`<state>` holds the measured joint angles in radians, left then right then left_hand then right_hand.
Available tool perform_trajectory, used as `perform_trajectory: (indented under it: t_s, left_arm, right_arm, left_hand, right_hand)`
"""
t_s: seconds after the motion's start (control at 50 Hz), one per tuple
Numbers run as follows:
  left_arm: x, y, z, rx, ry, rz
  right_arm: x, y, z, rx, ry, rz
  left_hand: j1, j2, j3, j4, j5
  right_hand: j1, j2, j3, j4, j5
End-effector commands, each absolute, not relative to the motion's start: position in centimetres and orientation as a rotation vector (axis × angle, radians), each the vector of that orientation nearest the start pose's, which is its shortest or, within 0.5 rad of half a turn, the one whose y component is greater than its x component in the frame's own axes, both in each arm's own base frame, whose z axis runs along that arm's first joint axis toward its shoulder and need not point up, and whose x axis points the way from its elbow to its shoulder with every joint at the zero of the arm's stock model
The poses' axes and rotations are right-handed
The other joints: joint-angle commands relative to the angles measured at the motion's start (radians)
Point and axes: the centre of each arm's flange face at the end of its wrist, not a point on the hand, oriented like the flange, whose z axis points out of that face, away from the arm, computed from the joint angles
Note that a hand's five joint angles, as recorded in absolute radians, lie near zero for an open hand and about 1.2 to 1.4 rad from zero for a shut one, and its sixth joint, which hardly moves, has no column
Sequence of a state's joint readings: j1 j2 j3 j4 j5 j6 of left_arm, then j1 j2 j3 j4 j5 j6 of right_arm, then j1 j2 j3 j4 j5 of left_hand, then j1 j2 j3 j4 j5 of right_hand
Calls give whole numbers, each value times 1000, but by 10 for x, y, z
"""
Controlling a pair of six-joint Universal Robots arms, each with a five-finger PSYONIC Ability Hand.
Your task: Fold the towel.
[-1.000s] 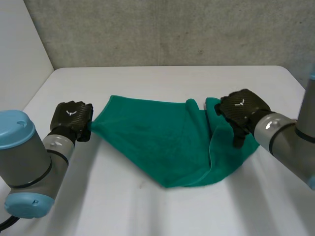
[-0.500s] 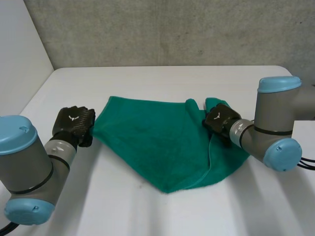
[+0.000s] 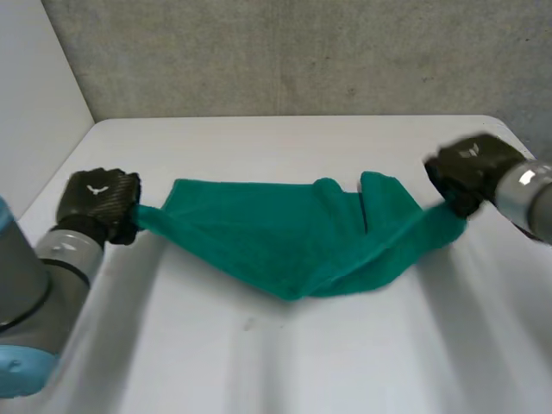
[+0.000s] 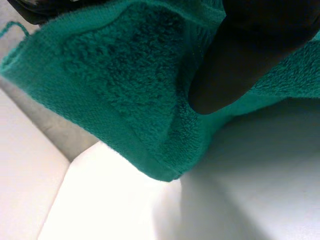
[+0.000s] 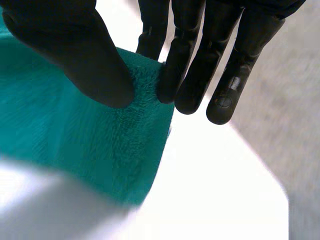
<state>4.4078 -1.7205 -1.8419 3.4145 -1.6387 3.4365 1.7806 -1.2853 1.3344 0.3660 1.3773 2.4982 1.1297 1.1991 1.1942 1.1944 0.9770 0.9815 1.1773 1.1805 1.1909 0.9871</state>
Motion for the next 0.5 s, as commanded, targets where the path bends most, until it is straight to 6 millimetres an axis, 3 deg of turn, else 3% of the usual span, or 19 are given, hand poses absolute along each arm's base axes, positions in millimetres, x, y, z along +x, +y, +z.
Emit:
perform_trajectory:
  t_s: [0.02, 0.14, 0.28, 0.4, 0.44, 0.5]
  left_arm:
    - [-192, -232, 225, 614, 2373, -1855]
    - [-187, -205, 209, 676, 2506, -1654]
    - [-177, -189, 194, 810, 2490, -1474]
    - [-173, -214, 197, 804, 2401, -1517]
    - [-176, -227, 192, 801, 2389, -1536]
    - [-186, -251, 182, 812, 2366, -1572]
  right_arm:
    - [184, -236, 237, -1565, 2535, -1316]
    - [181, -214, 208, -1598, 2566, -1181]
    - [175, -203, 205, -1615, 2576, -1194]
    - [179, -223, 211, -1607, 2535, -1396]
    - [184, -252, 208, -1548, 2521, -1534]
    - [185, -269, 205, -1483, 2528, -1588]
  left_hand:
    - [267, 197, 202, 202, 245]
    - [267, 197, 202, 202, 245]
    - [267, 197, 202, 202, 245]
    - [267, 197, 202, 202, 245]
    - [267, 197, 202, 202, 245]
    - [267, 197, 202, 202, 245]
  right_hand:
    - [415, 219, 216, 205, 235]
    - [415, 219, 216, 205, 235]
    - [415, 219, 216, 205, 235]
    - [415, 219, 216, 205, 235]
    - [415, 219, 216, 205, 235]
    - [415, 219, 216, 205, 235]
